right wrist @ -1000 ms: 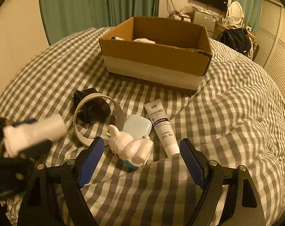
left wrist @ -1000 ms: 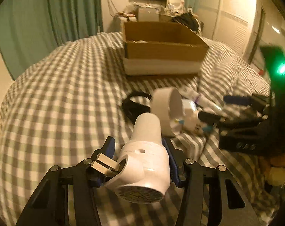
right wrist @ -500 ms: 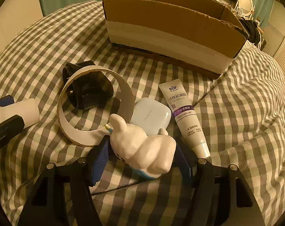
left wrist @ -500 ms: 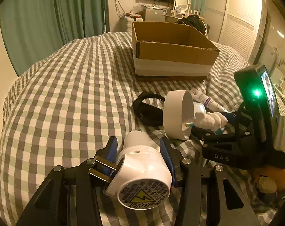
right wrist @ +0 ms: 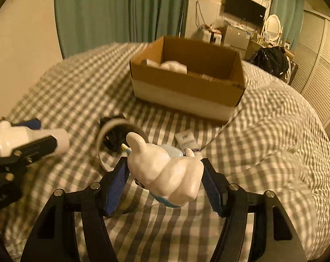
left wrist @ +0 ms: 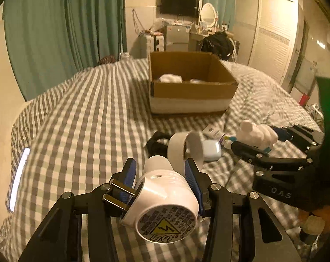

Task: Organize objects
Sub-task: 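Carry adapter and figurine into the box and open both tools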

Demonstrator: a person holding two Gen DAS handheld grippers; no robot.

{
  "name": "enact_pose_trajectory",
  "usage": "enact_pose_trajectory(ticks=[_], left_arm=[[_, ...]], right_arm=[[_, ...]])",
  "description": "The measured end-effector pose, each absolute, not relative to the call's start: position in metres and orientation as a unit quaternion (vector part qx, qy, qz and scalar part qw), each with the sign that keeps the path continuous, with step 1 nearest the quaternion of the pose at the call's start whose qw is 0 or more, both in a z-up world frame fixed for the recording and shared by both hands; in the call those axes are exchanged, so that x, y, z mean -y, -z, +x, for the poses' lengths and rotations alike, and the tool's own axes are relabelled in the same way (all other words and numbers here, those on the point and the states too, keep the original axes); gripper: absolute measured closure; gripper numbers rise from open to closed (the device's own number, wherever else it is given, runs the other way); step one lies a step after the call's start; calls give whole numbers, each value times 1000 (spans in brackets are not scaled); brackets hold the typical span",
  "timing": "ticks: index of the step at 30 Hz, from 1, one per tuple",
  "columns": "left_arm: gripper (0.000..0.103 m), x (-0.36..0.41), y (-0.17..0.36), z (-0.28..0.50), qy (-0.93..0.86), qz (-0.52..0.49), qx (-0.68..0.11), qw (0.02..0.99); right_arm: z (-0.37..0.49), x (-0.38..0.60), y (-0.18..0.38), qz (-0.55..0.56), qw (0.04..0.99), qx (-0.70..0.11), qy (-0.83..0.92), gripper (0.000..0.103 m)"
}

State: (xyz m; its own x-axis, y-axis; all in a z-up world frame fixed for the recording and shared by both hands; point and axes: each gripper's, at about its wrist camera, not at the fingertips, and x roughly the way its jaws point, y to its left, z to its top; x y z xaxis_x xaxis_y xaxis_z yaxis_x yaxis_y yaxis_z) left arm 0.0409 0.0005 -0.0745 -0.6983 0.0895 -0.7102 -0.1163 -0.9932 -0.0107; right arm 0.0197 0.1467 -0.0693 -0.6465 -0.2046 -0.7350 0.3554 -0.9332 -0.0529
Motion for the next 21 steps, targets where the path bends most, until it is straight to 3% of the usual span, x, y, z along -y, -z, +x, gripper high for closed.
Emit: enact_pose_trajectory(ticks=[9, 21], left_arm=[[55, -9, 21, 19, -931, -355, -2, 90], [55, -29, -32, -91, -942, -318, 0, 104]], right_arm=[[28, -162, -8, 325, 155, -89, 929, 38], [-32, -170, -71, 273, 150, -80, 947, 38]])
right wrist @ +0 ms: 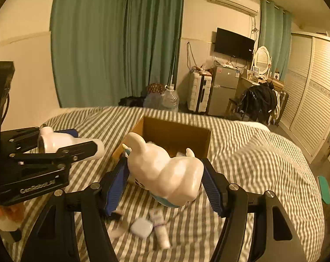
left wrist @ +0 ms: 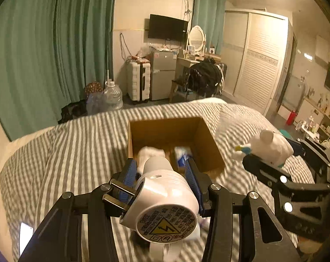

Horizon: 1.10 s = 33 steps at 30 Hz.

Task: Organize objects
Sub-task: 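Carry adapter and figurine into the box and open both tools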

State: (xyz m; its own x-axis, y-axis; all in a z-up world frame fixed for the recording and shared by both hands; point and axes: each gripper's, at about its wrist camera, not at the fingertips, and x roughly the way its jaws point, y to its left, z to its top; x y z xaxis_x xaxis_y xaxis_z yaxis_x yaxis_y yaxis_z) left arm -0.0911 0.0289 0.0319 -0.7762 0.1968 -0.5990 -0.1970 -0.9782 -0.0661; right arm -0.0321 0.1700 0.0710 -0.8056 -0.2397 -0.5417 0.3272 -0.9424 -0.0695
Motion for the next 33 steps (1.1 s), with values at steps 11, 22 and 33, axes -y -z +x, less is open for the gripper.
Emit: enact_pose_trajectory(ticks=[11, 22, 33], left_arm=[[55, -57, 11, -217, -935, -318, -47, 152], [55, -71, 82, -273, -914, -372, -59, 152], [28, -74, 82, -259, -912, -378, -64, 149]], right_arm=[[-166, -178, -65, 286, 132, -29, 949, 38], [-271, -173, 17, 345, 124, -30, 930, 38], [-259, -173, 37, 363, 141, -17, 921, 37]])
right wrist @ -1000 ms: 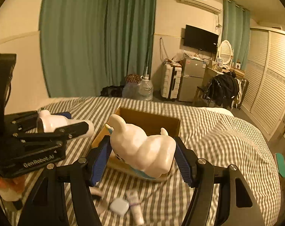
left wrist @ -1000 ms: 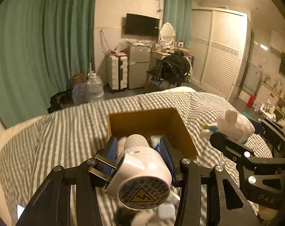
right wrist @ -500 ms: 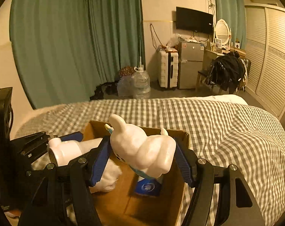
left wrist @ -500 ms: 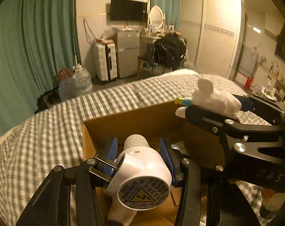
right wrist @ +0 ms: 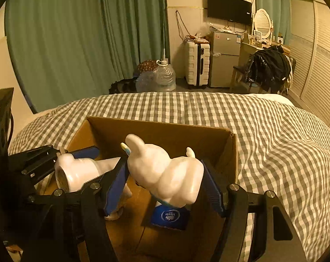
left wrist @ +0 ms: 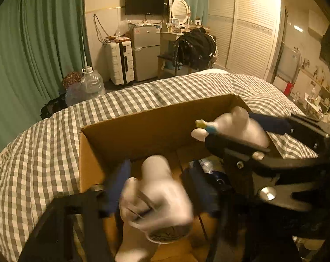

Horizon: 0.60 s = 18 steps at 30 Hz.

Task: Organize objects
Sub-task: 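Carry adapter and figurine into the box and open both tools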

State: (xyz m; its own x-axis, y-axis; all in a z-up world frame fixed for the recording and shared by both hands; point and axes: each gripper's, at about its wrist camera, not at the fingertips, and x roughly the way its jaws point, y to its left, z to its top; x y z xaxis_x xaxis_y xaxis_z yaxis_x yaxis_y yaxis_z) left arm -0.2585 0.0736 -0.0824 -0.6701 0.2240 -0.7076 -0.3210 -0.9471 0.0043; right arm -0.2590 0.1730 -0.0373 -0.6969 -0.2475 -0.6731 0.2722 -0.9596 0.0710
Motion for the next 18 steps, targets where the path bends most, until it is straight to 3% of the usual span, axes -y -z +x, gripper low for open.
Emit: enact_pose_trajectory(ticks=[6, 10, 18], left_arm=[[16, -72, 59, -234, -921, -360, -73, 131], [15, -59, 32, -205, -930, -349, -66, 98], [12, -23, -29, -136, -945, -321, -34, 54]], right_arm=[[-237, -192, 11, 332, 132, 19, 934, 17], [-210, -208, -19, 310, 132, 41, 941, 15], [-141, -202, -90, 274, 134, 9, 952, 15]])
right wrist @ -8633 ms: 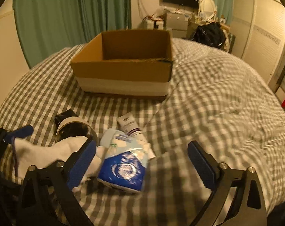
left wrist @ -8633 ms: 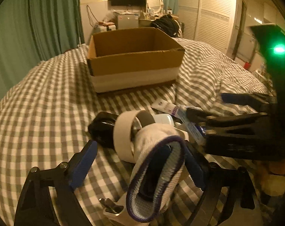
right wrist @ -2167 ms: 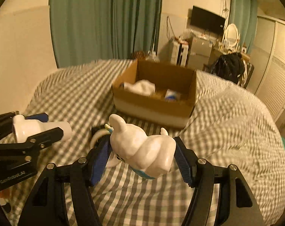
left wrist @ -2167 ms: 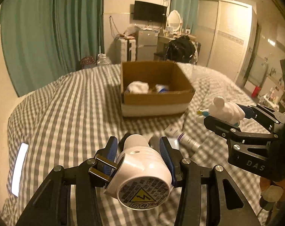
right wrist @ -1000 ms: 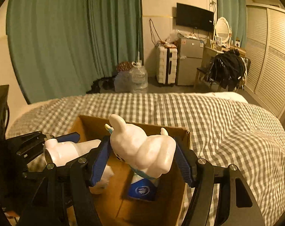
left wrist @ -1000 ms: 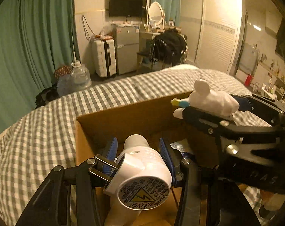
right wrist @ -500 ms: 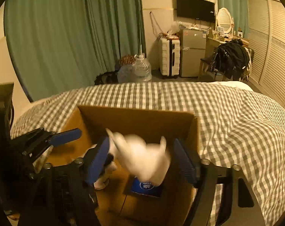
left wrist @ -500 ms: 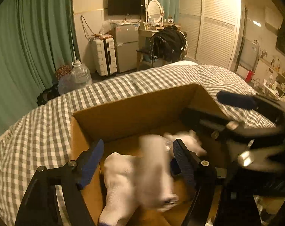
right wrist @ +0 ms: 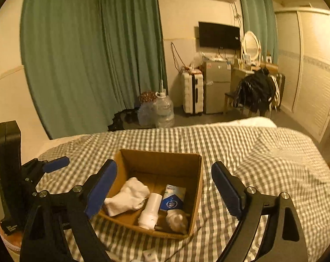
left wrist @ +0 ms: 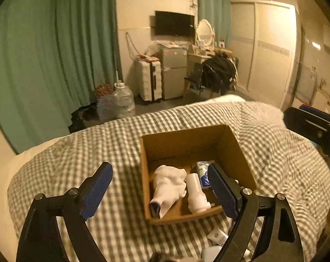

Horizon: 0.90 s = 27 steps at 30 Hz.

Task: Organize objects
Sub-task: 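Grasp the tape roll with the left tool while the right grasps the toothpaste tube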

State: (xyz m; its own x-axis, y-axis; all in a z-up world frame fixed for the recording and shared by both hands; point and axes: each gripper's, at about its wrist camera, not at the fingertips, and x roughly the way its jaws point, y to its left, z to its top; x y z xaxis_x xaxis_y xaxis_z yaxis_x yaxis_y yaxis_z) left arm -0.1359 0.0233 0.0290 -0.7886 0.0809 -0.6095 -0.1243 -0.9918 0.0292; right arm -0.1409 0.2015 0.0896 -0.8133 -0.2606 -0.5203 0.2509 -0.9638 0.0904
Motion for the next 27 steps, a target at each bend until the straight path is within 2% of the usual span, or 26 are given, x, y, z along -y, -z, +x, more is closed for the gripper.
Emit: enact_pose_trajectory(ticks=[8, 14, 19, 27], left_arm=[[12, -11, -60, -69, -951, -309, -16, 18], [12, -9, -50, -27, -953, -301, -31, 1], [12, -8, -14, -15, -947, -320, -25, -11], [12, -24, 71, -22, -920, -389, -48, -8]], right_arm=[[-56, -179, -149, 242, 149, -33, 958, 15], [-13, -172, -151, 241, 159, -60, 956, 15], [-5, -173, -112, 269, 164, -64, 947, 15], [-29, -184, -2, 355, 144, -65, 921, 15]])
